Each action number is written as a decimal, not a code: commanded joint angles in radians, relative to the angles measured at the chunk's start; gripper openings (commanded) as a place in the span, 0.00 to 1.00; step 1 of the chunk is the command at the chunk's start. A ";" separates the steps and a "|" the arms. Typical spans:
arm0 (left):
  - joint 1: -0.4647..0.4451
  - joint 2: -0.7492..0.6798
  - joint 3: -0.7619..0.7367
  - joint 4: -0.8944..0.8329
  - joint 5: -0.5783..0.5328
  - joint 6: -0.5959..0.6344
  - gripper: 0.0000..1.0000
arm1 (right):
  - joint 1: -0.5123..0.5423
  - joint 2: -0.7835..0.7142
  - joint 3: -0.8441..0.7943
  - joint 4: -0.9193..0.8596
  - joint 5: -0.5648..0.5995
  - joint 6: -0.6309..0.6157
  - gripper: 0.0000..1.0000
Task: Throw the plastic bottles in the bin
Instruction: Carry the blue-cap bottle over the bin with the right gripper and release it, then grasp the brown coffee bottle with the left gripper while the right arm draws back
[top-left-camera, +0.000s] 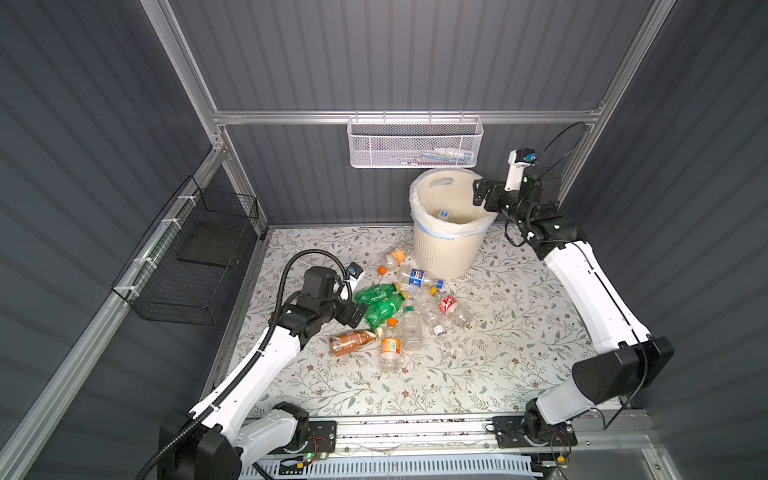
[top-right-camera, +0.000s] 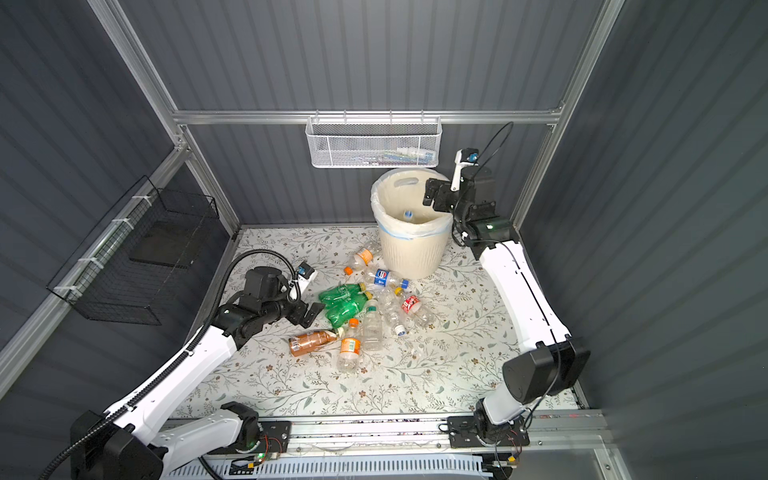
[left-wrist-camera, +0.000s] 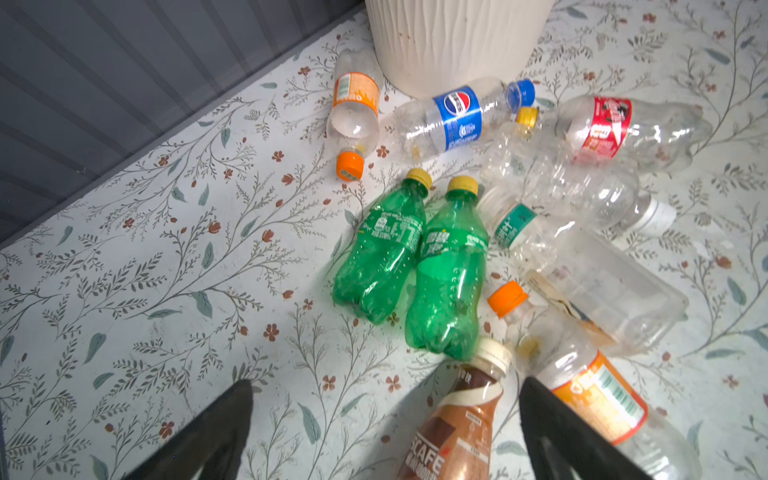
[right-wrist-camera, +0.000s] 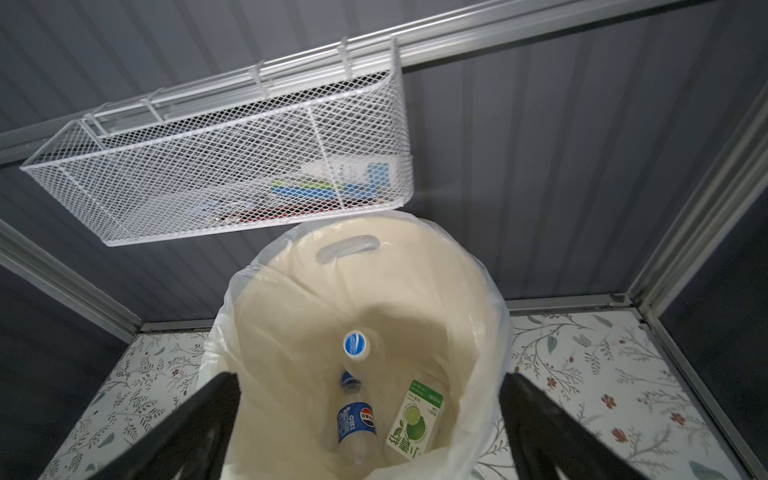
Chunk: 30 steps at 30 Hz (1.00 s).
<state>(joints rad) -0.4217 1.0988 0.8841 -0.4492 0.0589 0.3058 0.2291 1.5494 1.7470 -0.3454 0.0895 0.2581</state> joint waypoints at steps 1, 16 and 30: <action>0.006 -0.011 0.012 -0.125 -0.020 0.086 1.00 | -0.027 -0.081 -0.033 0.037 -0.010 0.032 0.99; 0.001 0.098 -0.011 -0.190 -0.005 0.215 1.00 | -0.168 -0.242 -0.360 0.101 -0.107 0.108 0.99; -0.040 0.197 0.012 -0.272 -0.036 0.281 1.00 | -0.279 -0.299 -0.576 0.140 -0.226 0.164 0.99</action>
<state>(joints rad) -0.4541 1.2858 0.8833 -0.6727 0.0261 0.5510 -0.0360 1.2602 1.2018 -0.2306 -0.0959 0.4011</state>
